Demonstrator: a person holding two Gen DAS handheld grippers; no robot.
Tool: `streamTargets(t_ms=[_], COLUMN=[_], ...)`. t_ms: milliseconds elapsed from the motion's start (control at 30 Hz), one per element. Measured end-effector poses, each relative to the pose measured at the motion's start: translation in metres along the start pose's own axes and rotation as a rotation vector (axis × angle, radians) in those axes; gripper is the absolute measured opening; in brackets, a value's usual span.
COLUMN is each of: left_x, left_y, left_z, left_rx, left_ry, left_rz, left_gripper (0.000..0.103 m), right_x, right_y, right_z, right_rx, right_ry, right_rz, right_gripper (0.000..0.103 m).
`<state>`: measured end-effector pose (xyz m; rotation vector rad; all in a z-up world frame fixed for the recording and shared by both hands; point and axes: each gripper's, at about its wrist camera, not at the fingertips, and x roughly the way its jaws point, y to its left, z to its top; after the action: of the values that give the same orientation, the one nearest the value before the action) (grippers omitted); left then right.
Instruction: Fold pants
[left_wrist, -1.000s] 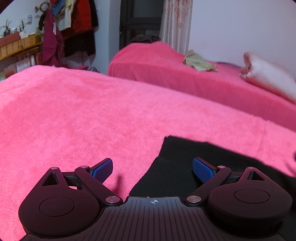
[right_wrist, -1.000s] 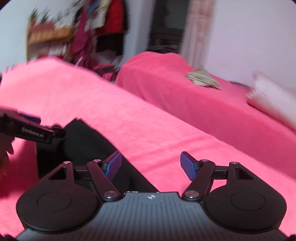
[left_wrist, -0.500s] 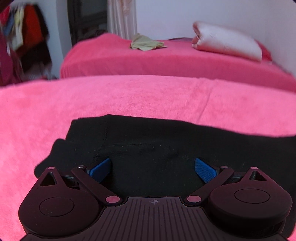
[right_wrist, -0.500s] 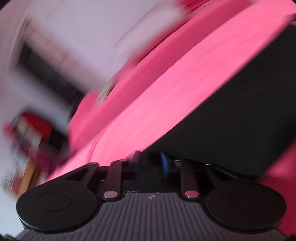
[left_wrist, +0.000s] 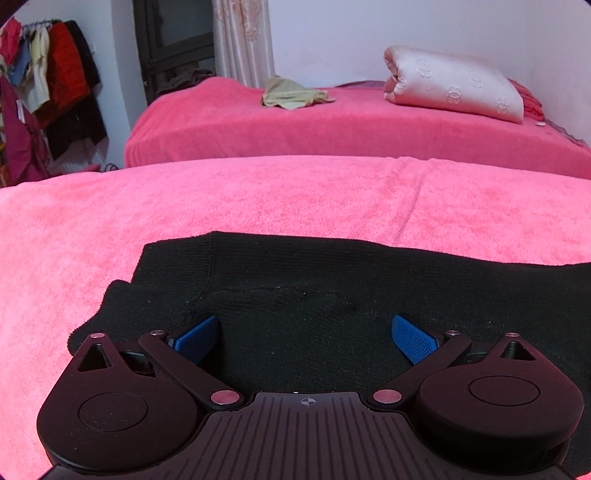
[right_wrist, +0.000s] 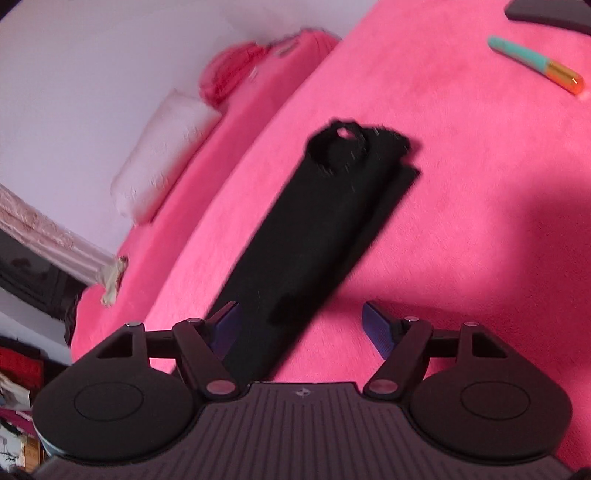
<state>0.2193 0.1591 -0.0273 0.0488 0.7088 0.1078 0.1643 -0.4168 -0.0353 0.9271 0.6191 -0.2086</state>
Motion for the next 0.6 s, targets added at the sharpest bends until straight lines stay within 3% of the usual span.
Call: streamTargets(t_ms=[267, 400, 600], left_x=[-0.001, -0.003, -0.007], left_y=[0.004, 0.008, 0.018], left_z=[0.0, 0.001, 0.002], left_rx=[-0.01, -0.028, -0.087], left_ry=[-0.003, -0.007, -0.031], left_rz=[-0.012, -0.028, -0.055], left_gripper=[0.103, 0.103, 0.103], right_x=[0.023, 0.016, 0.013], right_y=[-0.015, -0.023, -0.008], right_z=[0.022, 0.011, -0.012], right_rx=[0.121, 0.116, -0.047], right_ry=[-0.045, -0.135, -0.187], right_rz=[0.089, 0.138, 0.025], right_gripper=[0.082, 0.082, 0.063])
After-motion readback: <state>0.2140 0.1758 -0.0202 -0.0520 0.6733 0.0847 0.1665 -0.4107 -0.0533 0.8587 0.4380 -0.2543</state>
